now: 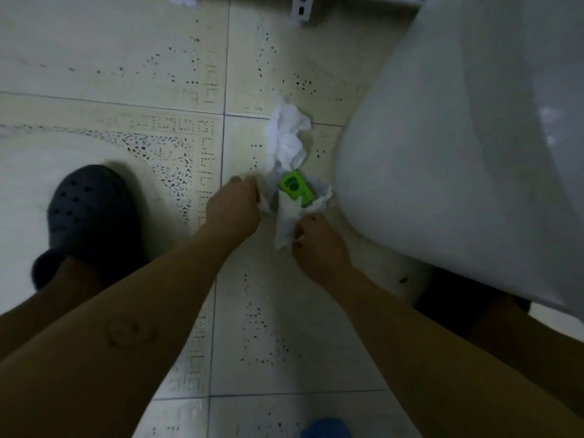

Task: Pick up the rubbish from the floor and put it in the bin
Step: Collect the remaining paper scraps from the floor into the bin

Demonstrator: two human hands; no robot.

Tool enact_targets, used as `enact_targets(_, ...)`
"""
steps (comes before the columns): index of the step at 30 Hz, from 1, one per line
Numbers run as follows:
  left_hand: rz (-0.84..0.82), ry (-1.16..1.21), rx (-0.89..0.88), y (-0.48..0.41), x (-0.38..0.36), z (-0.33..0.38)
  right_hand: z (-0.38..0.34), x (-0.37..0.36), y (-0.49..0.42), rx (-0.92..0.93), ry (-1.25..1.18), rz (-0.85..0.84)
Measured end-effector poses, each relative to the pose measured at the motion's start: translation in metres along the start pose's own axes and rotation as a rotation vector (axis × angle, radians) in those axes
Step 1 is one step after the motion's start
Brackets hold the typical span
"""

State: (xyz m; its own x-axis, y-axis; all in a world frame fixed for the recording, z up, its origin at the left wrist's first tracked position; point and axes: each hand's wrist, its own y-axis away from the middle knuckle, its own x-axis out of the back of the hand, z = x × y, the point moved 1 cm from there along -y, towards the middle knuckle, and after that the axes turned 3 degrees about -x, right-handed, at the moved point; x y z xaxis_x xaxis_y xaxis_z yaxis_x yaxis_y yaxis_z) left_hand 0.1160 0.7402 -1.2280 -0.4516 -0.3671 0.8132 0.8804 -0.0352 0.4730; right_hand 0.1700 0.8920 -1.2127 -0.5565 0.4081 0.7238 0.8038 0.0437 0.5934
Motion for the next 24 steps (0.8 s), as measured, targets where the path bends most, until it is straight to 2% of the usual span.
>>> enact_targets(4,0.032,0.125,0.062,0.031,0.014,-0.005,-0.005,0.009,0.034,-0.026,-0.130,-0.032)
enact_targets(9,0.034,0.202,0.054,0.073,0.055,0.014,-0.015,0.041,0.069,-0.157,-0.232,-0.110)
enact_targets(13,0.017,0.218,0.048,0.111,0.088,0.030,-0.014,0.070,0.108,-0.108,-0.288,-0.077)
enact_targets(17,0.040,0.207,0.019,0.147,0.125,0.050,-0.023,0.103,0.142,-0.066,-0.318,0.061)
enact_targets(24,0.171,0.251,-0.071,0.201,0.194,0.094,-0.051,0.179,0.192,0.147,-0.296,0.170)
